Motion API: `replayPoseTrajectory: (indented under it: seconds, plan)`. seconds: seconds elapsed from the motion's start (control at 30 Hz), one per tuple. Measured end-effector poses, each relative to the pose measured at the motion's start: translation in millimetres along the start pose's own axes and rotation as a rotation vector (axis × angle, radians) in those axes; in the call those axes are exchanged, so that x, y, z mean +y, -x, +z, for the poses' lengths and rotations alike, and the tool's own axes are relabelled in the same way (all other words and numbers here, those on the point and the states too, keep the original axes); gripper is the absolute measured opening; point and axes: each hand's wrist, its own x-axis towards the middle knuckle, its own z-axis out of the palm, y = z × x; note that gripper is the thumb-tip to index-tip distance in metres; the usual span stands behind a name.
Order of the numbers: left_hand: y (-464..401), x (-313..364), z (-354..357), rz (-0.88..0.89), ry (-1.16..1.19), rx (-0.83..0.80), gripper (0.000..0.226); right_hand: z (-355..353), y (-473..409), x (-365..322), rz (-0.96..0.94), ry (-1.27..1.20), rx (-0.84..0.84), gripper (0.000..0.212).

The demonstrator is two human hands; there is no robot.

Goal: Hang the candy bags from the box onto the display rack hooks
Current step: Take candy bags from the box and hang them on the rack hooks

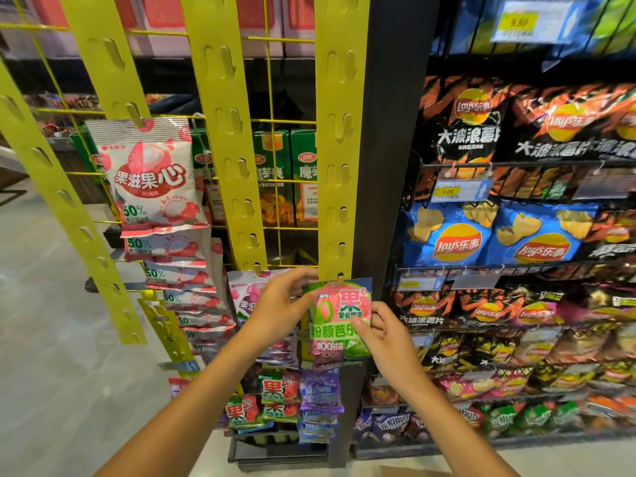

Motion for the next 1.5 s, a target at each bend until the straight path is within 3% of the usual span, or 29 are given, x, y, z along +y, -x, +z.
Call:
replayPoseTrajectory:
  seconds: [0.13, 0.27, 0.37, 0.6, 0.8, 1.0, 1.17, 1.33, 1.5]
  plan:
    - [2.8, 0.3, 0.6, -0.021, 0.018, 0.027, 0.026, 1.9, 1.0, 5.2, -0.011, 0.036, 0.028, 0.030]
    - [8.0, 1.7, 5.0, -0.019, 0.018, 0.105, 0.029, 4.8, 3.5, 7.4, -0.047, 0.077, 0.131, 0.029]
    - [11.8, 5.1, 8.4, 0.002, 0.030, 0.121, 0.030, 6.7, 8.2, 9.8, -0.036, 0.085, 0.104, 0.031]
    - [52.4, -2.6, -4.2, 0.108, -0.221, 0.145, 0.057, -4.3, 40.2, 22.6, -0.039, 0.365, 0.038, 0.071]
    - [125.0, -34.5, -22.2, 0.160, -0.606, -0.087, 0.068, -5.6, 85.6, 14.9, -0.040, 0.602, -0.123, 0.066]
    - [215.8, -76.7, -17.3, 0.192, -0.742, -0.194, 0.069, 15.9, 156.5, 24.4, -0.040, 0.742, -0.277, 0.058]
    - [290.1, -104.1, 3.8, 0.082, -0.781, -0.382, 0.068, 10.1, 235.9, 55.1, 0.137, 0.803, -0.428, 0.057]
    - [335.7, -110.1, 37.8, 0.115, -0.820, -0.502, 0.064, -27.3, 307.4, 81.5, 0.331, 0.877, -0.397, 0.059]
    - [354.9, -95.4, 94.0, 0.094, -0.775, -0.655, 0.063, -97.7, 375.2, 134.7, 0.522, 0.802, -0.385, 0.059]
